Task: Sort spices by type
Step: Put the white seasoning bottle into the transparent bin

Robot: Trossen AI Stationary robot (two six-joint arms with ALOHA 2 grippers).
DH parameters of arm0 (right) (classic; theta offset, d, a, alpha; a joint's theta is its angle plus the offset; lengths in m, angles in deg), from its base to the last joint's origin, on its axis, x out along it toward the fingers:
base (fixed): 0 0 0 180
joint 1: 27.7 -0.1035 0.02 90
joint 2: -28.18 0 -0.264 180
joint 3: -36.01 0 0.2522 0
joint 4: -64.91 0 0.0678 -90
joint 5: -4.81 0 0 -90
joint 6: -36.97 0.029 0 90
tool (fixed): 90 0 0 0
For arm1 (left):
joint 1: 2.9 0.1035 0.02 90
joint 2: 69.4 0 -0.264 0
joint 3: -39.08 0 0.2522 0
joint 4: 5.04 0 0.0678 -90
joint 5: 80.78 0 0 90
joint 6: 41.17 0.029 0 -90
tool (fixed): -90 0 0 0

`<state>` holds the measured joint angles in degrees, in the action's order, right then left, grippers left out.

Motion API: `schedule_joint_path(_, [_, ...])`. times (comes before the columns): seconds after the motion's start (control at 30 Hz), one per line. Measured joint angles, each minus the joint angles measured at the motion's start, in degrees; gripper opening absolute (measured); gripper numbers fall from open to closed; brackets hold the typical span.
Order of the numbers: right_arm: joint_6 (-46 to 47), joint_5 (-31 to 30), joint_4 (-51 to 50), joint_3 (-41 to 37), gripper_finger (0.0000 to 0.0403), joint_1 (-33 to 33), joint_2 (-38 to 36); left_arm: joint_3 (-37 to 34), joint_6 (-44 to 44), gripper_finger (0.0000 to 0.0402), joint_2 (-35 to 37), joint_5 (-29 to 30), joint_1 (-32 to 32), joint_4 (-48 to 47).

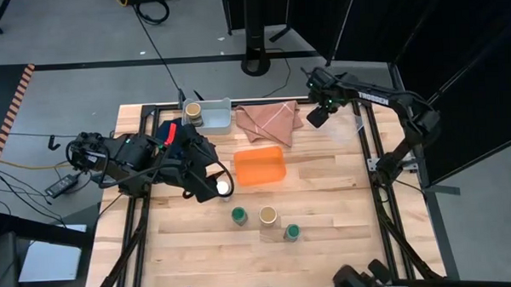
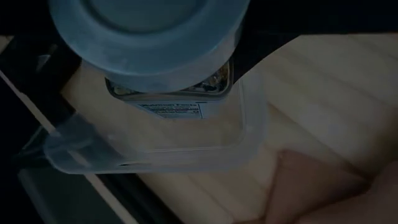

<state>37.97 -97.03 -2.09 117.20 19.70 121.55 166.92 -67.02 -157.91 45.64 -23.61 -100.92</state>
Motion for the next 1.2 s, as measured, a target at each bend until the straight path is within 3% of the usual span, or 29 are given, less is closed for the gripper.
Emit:
schedule_joint_path(0.83, [-2.6, 6.0, 6.1, -0.2, 0.0201, 3.0, 2.1, 0.0, 0.0, 0.0348, 0.0, 2.9, 0.0, -0.1])
schedule_joint_path(1.2, [-1.8, 4.4, 14.4, -8.4, 0.0201, 3.0, 1.8, 0.0, 0.0, 0.0348, 0.0, 3.2, 0.2, -0.1])
